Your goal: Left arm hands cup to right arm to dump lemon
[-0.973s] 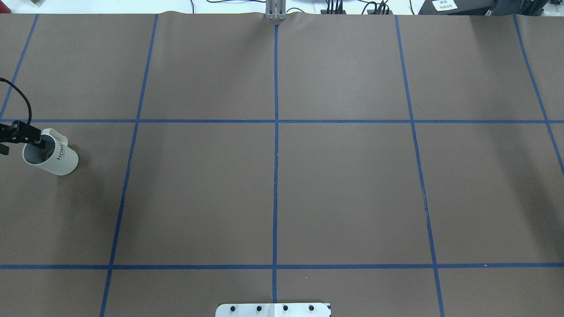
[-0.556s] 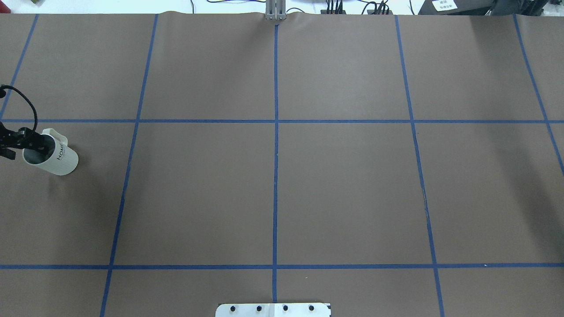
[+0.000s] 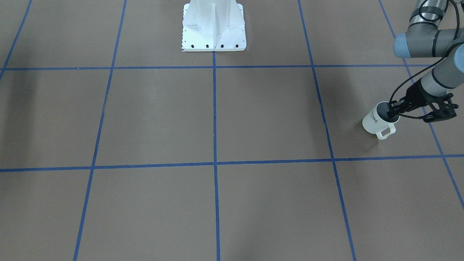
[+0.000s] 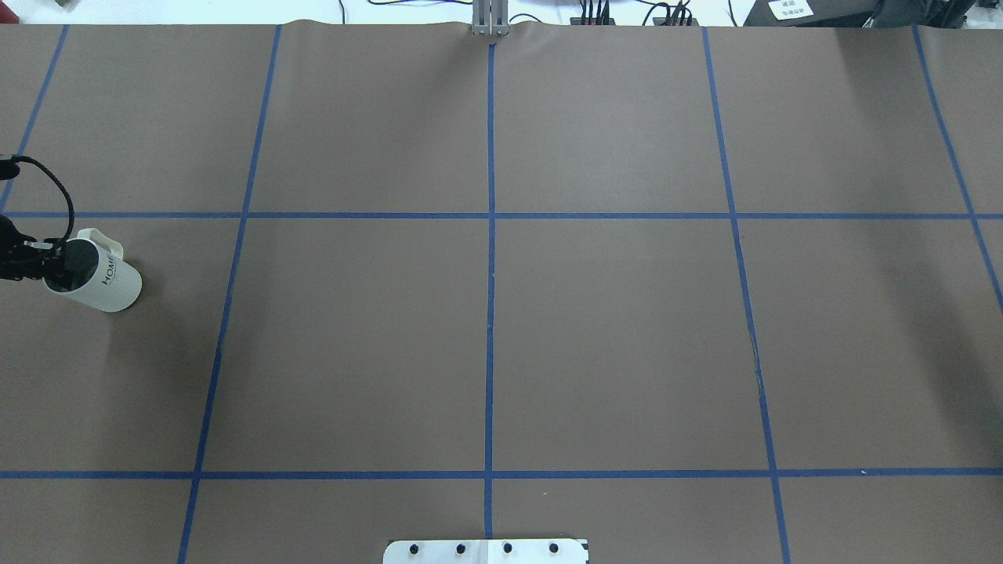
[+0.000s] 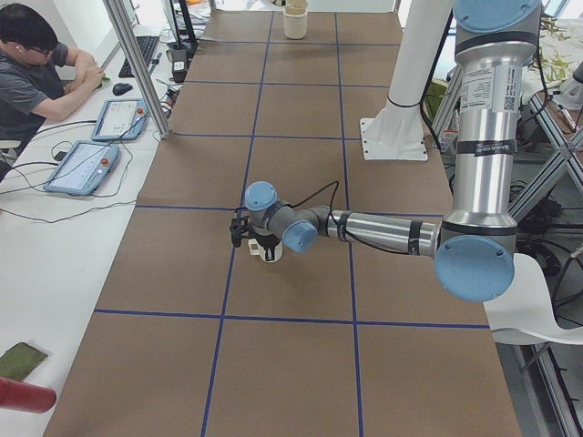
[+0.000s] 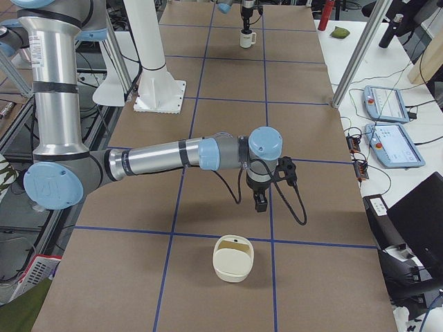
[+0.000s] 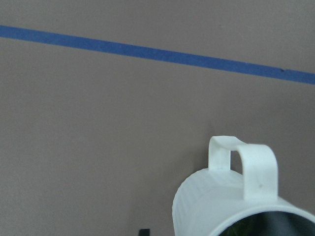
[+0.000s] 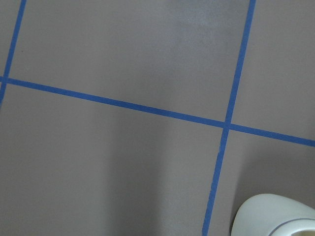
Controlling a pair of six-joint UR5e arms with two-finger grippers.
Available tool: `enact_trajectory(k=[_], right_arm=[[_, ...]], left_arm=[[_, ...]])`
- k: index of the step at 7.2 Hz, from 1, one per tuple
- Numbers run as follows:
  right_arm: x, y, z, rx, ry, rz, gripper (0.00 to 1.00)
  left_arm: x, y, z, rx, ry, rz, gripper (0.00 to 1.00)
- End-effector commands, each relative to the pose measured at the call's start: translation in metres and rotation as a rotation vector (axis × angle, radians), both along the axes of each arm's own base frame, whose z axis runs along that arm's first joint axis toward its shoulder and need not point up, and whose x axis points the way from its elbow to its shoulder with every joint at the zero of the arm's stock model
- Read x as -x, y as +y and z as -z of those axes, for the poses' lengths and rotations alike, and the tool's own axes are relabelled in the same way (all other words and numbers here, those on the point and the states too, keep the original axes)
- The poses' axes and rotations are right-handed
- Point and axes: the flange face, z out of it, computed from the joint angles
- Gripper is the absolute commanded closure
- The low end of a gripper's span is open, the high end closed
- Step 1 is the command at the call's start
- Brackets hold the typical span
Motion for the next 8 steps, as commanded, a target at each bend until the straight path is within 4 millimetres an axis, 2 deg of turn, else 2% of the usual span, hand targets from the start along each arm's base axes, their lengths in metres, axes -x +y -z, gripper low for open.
enact_trajectory(k=[1, 2, 3, 5, 6, 7, 8], right_arm=[[0.001, -0.003, 0.023, -0.044, 0.000, -0.001, 0.00], [0.001, -0.022, 0.053, -0.103, -0.004, -0.002, 0.00], [0.012, -0.041, 0.086, -0.167, -0.007, 0.016, 0.00], [0.073, -0.074, 0.157, -0.283, -0.019, 0.106, 0.00], [0.116, -0.083, 0.188, -0.307, -0.036, 0.150, 0.00], [0.154, -0.089, 0.212, -0.330, -0.044, 0.156, 0.00], [0.182, -0.089, 0.231, -0.454, -0.035, 0.093, 0.01]], left_arm=[[0.011, -0.019, 0.056, 0.065, 0.048, 0.009, 1.00], [0.017, -0.039, 0.109, 0.095, 0.035, 0.035, 1.00], [0.010, -0.060, 0.166, 0.126, 0.019, 0.042, 1.00], [-0.007, -0.096, 0.260, 0.191, -0.004, 0.058, 1.00], [-0.019, -0.117, 0.303, 0.251, 0.006, 0.126, 1.00], [-0.035, -0.146, 0.345, 0.328, 0.025, 0.200, 1.00], [-0.050, -0.167, 0.376, 0.390, 0.048, 0.228, 1.00]])
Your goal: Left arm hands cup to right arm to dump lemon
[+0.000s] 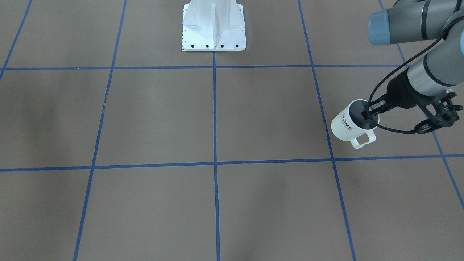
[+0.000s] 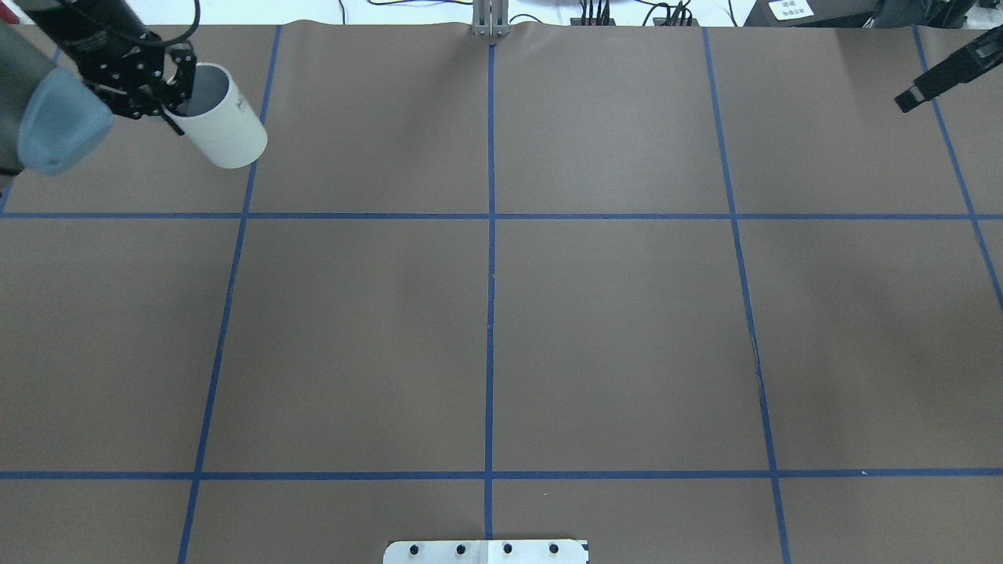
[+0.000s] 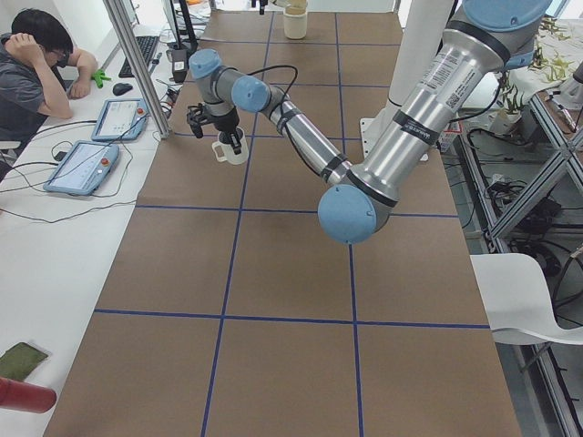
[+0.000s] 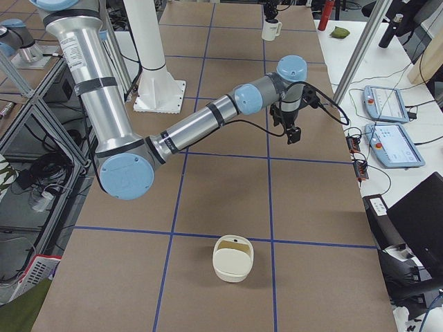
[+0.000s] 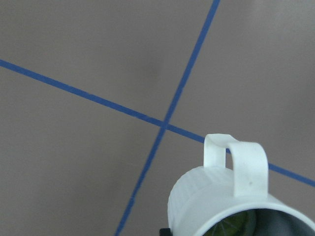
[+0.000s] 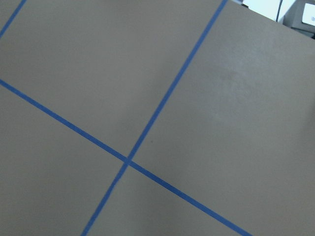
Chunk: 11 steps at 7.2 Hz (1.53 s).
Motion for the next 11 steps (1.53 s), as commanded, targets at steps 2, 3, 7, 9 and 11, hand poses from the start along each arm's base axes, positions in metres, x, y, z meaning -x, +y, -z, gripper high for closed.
enact_trajectory(k=[2, 3, 7, 9, 11], right_arm=[[0.115, 0.011, 0.047, -0.195, -0.130, -0.244, 0.01], [0.137, 0.022, 0.056, -0.251, -0.181, -0.274, 0.01], [0.191, 0.060, 0.083, -0.471, -0.340, -0.289, 0.01], [0.232, 0.082, 0.078, -0.537, -0.417, -0.249, 0.01], [0.261, 0.107, 0.082, -0.571, -0.468, -0.243, 0.01]], left_arm=[[-0.042, -0.056, 0.075, 0.211, 0.054, 0.149, 1.00], [-0.058, -0.066, 0.070, 0.259, 0.094, 0.209, 1.00], [-0.135, -0.080, 0.108, 0.377, 0.202, 0.130, 1.00], [-0.155, -0.081, 0.131, 0.444, 0.254, 0.028, 1.00], [-0.162, -0.074, 0.145, 0.455, 0.275, -0.007, 1.00]])
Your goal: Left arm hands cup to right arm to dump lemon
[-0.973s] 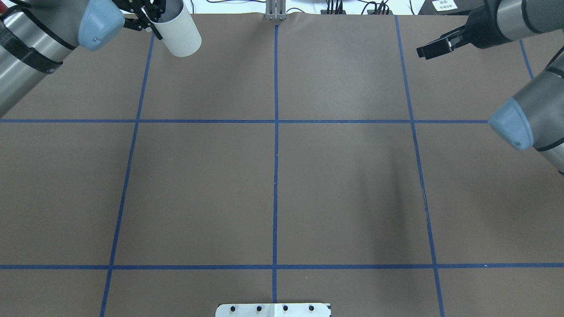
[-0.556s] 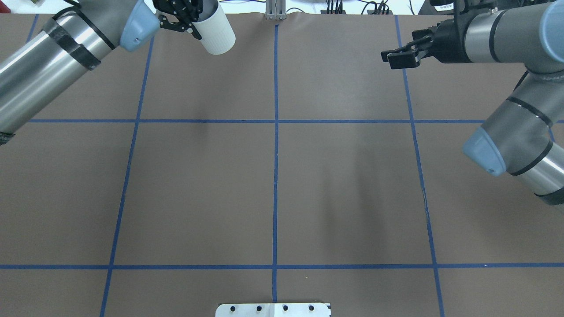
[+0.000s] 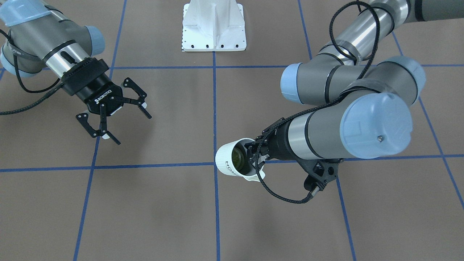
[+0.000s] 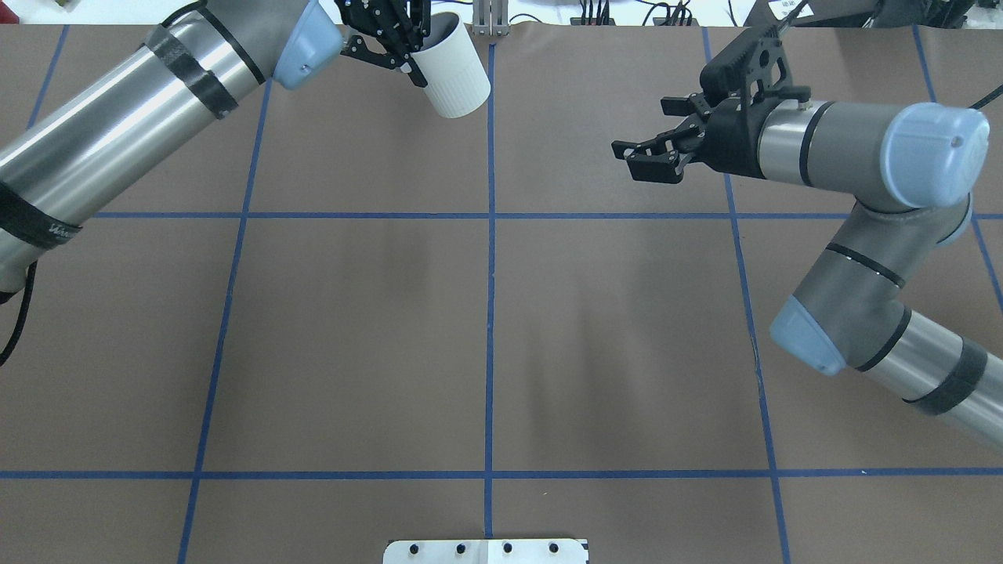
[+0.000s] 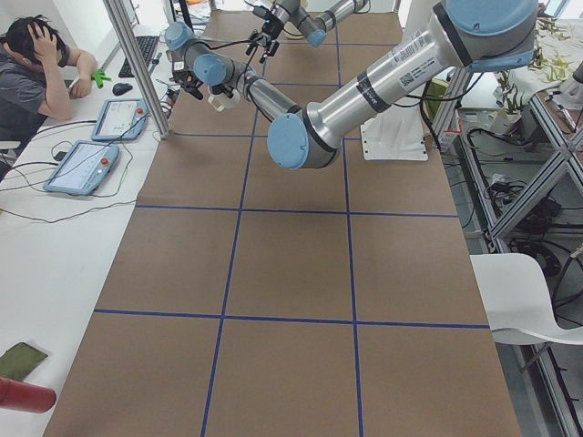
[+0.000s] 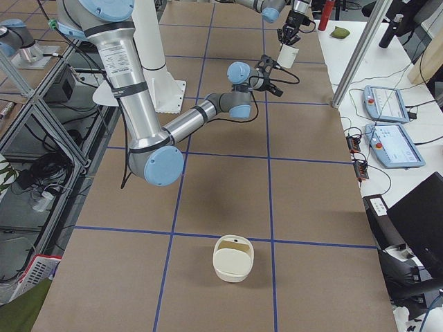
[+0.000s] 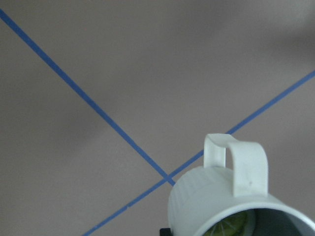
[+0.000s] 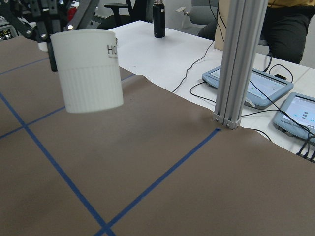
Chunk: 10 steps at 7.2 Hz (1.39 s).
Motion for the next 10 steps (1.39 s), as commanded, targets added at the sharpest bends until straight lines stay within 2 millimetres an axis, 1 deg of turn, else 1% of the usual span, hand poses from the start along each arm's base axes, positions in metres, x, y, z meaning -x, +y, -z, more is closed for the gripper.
enact_trajectory(k=[1, 2, 3, 4, 5, 6, 7, 8, 9, 10], right_arm=[[0.036, 0.031, 0.006, -0.046, -0.049, -0.009, 0.01], [0.050, 0.041, 0.008, -0.048, -0.054, 0.006, 0.01], [0.059, 0.047, 0.013, -0.052, -0.062, -0.012, 0.01], [0.066, 0.052, 0.016, -0.054, -0.064, -0.017, 0.01], [0.073, 0.054, 0.018, -0.052, -0.062, -0.011, 0.01], [0.078, 0.055, 0.021, -0.051, -0.061, -0.020, 0.01], [0.080, 0.056, 0.022, -0.052, -0.060, -0.029, 0.01], [0.081, 0.055, 0.024, -0.053, -0.059, -0.031, 0.01], [0.084, 0.052, 0.025, -0.051, -0.057, -0.037, 0.02], [0.088, 0.047, 0.020, -0.045, -0.046, -0.057, 0.02]], left_arm=[[-0.015, 0.010, 0.015, 0.009, 0.026, -0.039, 1.00], [-0.028, 0.018, 0.016, 0.009, 0.026, -0.057, 1.00], [-0.038, 0.024, 0.016, 0.010, 0.025, -0.071, 1.00], [-0.043, 0.027, 0.016, 0.014, 0.023, -0.078, 1.00], [-0.054, 0.035, 0.014, 0.049, 0.011, -0.083, 1.00], [-0.060, 0.039, 0.016, 0.052, 0.011, -0.090, 1.00], [-0.072, 0.048, 0.018, 0.062, 0.008, -0.104, 1.00], [-0.077, 0.053, 0.019, 0.069, 0.006, -0.110, 1.00], [-0.089, 0.061, 0.020, 0.074, 0.005, -0.127, 1.00], [-0.091, 0.065, 0.023, 0.070, 0.007, -0.131, 1.00]])
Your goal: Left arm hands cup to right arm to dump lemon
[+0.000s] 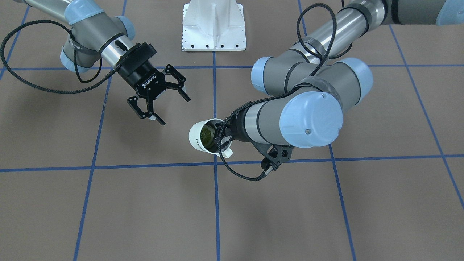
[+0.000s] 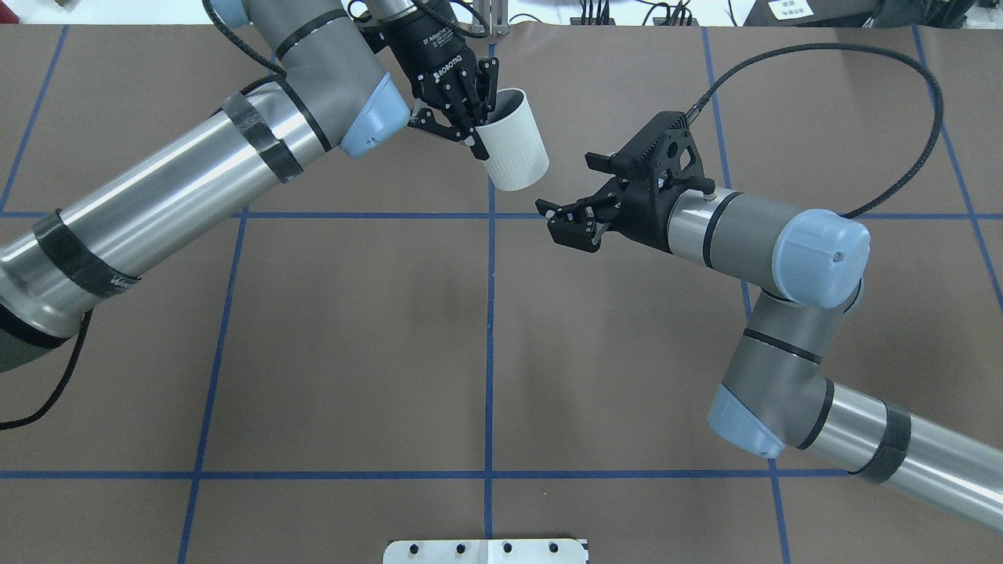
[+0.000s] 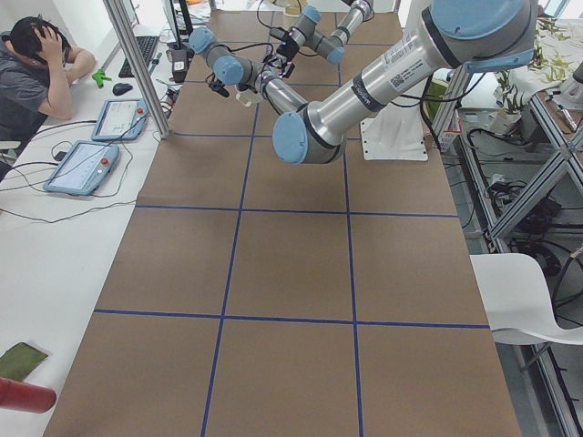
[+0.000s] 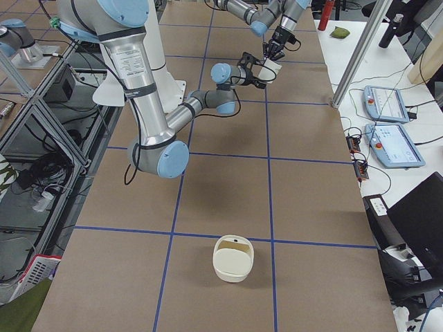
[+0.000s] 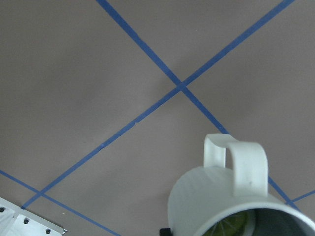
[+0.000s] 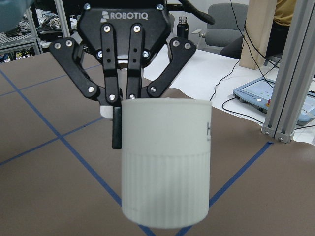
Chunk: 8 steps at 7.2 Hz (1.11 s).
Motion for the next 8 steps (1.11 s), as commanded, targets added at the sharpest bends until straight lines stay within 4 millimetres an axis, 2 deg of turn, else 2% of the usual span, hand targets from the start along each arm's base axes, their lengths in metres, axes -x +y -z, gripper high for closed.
enact_trajectory(k=[1, 5, 8], right_arm=[[0.005, -0.005, -0.004, 0.008, 0.011, -0.024, 0.01], [0.008, -0.003, -0.004, 0.008, 0.011, -0.019, 0.02], [0.014, 0.000, -0.007, 0.013, 0.017, -0.010, 0.01]], left_arm=[[-0.012, 0.011, 0.007, -0.001, 0.005, -0.017, 1.00], [-0.026, 0.025, 0.012, 0.003, 0.022, -0.024, 1.00], [-0.026, 0.026, 0.022, -0.006, 0.030, -0.025, 1.00]])
